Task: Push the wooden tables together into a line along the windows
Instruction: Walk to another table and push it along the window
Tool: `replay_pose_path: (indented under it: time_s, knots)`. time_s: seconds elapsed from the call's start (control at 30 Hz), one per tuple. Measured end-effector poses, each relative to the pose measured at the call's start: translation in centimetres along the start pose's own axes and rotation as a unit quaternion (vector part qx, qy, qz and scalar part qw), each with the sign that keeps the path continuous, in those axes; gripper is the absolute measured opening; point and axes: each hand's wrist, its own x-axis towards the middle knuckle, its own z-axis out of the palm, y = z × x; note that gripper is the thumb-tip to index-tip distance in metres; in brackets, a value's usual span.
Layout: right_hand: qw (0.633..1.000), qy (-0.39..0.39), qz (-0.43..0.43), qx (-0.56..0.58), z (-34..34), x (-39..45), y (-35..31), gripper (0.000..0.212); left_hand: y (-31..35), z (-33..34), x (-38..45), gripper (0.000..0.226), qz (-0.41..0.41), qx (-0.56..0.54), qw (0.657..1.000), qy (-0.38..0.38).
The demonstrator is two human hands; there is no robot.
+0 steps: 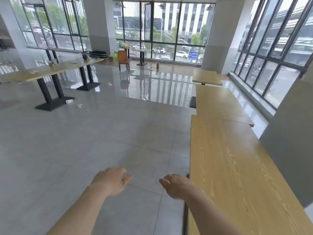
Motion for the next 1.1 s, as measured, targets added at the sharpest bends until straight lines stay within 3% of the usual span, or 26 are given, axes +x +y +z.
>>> replay_pose_path:
  time_s: [0.13,0.33,0.53,1.1]
  knots:
    - [0.999,0.025,-0.032,-0.011,-3.2,6.7,-5.3,0.059,-5.5,-3.7,5.6,0.055,-0.015,0.0,1.0,0.012]
    - [0.998,0.051,-0.025,-0.015,-7.0,18.0,-7.7,0.059,-8.2,-6.9,17.1,0.054,0.012,-0.001,0.999,0.03]
    - [0.998,0.068,0.003,0.003,-12.2,32.4,-5.3,0.059,-7.2,-11.2,32.7,0.055,0.047,0.01,0.999,0.012]
    - [0.993,0.105,0.06,0.011,-35.8,70.1,3.3,0.056,-1.3,-27.4,78.2,0.052,0.111,0.002,0.993,0.031]
